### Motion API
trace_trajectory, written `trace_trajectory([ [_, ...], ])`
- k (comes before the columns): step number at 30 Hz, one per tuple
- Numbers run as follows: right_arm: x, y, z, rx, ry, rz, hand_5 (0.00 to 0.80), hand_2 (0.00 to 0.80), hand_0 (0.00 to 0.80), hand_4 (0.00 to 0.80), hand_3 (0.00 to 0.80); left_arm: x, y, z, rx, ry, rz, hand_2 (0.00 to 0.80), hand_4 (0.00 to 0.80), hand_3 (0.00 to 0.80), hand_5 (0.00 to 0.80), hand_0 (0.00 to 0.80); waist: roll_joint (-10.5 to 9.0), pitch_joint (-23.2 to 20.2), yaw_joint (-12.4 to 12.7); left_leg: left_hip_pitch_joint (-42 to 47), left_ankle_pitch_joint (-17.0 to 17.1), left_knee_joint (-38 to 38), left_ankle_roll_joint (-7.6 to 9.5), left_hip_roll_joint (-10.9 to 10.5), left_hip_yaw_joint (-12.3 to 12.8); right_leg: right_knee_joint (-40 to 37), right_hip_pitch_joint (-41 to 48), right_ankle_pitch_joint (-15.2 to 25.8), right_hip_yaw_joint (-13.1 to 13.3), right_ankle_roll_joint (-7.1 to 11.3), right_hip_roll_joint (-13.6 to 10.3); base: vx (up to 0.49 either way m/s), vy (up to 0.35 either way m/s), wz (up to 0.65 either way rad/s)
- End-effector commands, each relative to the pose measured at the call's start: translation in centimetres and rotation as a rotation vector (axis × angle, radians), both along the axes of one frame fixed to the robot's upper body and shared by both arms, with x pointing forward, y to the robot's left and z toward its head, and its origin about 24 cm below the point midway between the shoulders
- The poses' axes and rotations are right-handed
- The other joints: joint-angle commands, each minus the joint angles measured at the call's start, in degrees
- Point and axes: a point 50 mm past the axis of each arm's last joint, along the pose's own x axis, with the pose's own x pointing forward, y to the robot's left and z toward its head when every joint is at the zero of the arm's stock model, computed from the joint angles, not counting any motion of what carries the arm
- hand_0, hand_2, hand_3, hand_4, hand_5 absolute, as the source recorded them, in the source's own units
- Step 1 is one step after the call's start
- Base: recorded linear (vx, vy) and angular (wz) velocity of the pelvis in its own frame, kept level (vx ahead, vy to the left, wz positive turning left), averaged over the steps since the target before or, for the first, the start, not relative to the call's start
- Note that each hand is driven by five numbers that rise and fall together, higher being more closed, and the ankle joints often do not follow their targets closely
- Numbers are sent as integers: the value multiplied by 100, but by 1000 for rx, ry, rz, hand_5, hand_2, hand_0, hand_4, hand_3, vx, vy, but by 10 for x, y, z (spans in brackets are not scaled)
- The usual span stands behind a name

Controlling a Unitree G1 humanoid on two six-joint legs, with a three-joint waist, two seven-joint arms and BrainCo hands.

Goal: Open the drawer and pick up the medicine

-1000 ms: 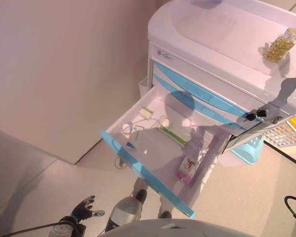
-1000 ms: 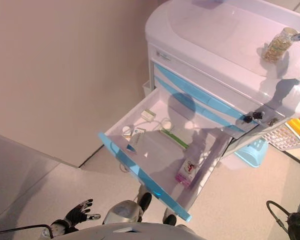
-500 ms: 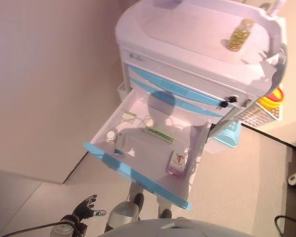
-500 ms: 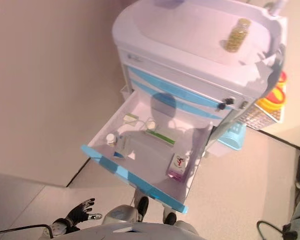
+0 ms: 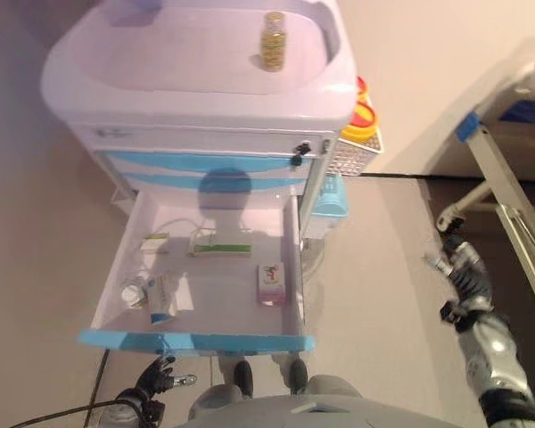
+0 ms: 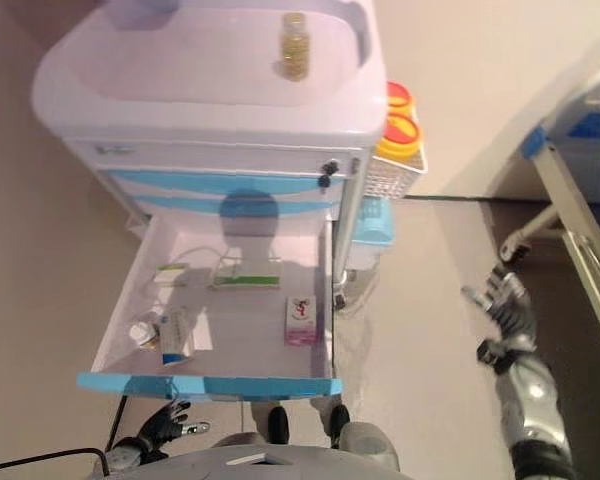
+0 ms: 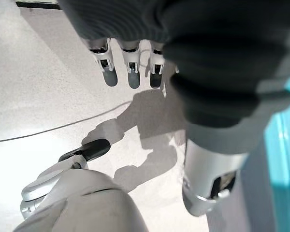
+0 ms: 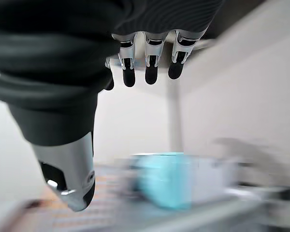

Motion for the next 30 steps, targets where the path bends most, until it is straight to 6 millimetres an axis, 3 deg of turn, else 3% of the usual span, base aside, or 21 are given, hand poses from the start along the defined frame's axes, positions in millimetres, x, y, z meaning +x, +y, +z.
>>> trace_trajectory([
  [1, 9, 8, -1, -60, -16, 74, 0, 0, 0, 0, 0, 10, -11, -2, -20, -33, -25, 0, 0, 0, 0, 0, 34, -128, 46, -190, -745, 534, -25, -144, -58, 438, -213, -216, -62, 392, -80, -22, -38, -16],
  [3, -15, 11, -34, -82, 181, 118, 0, 0, 0, 0, 0, 13, -14, -2, -18, -43, -46, 0, 0, 0, 0, 0, 79, -46, 24, -233, -761, 603, -12, -138, -45, 499, -270, -231, -62, 374, -84, -24, -43, -20],
  [6, -40, 11, -58, -104, 375, 155, 0, 0, 0, 0, 0, 22, -16, 0, -15, -78, -65, 0, 0, 0, 0, 0, 147, 75, 10, -334, -786, 734, 8, -141, -66, 631, -383, -274, -57, 346, -98, -46, -44, -17],
  [8, -53, 10, -70, -151, 486, 191, 0, 0, 0, 0, 0, 39, -17, 6, -7, -143, -88, 0, 0, 0, 0, 0, 235, 292, -14, -492, -783, 862, 19, -134, -96, 801, -551, -313, -80, 303, -118, -103, -47, -12],
  [10, -53, 9, -71, -177, 517, 209, 0, 0, 0, 0, 0, 55, -19, 13, 6, -214, -119, 0, 0, 0, 0, 0, 303, 489, -40, -653, -770, 956, 19, -131, -115, 976, -743, -358, -103, 265, -141, -129, -21, -11],
  [15, -29, 9, -59, -242, 441, 255, 0, 0, 0, 0, 0, 106, -25, 46, -41, -467, -103, 0, 0, 0, 0, 0, 439, 1063, -105, -1434, -764, 1570, 54, -140, -133, 1730, -1619, -444, -73, 126, -218, -191, 27, -14],
  [22, 1, -4, -34, -391, 359, 322, 0, 0, 0, 0, 0, 150, -37, 95, 40, -739, -257, 0, 0, 0, 0, 0, 690, 1560, -161, -2188, -705, 2129, 83, -192, -134, 2618, -2497, -636, 1, -59, -164, -58, 104, -5],
  [30, 33, -9, 0, -438, 210, 325, 0, 0, 0, 0, 0, 199, -4, 171, 320, -850, -453, 0, 0, 0, 0, 0, 690, 1865, -269, -3002, -864, 2912, 141, -254, 63, 3359, -3304, -769, 39, -151, -115, 9, 89, 1],
])
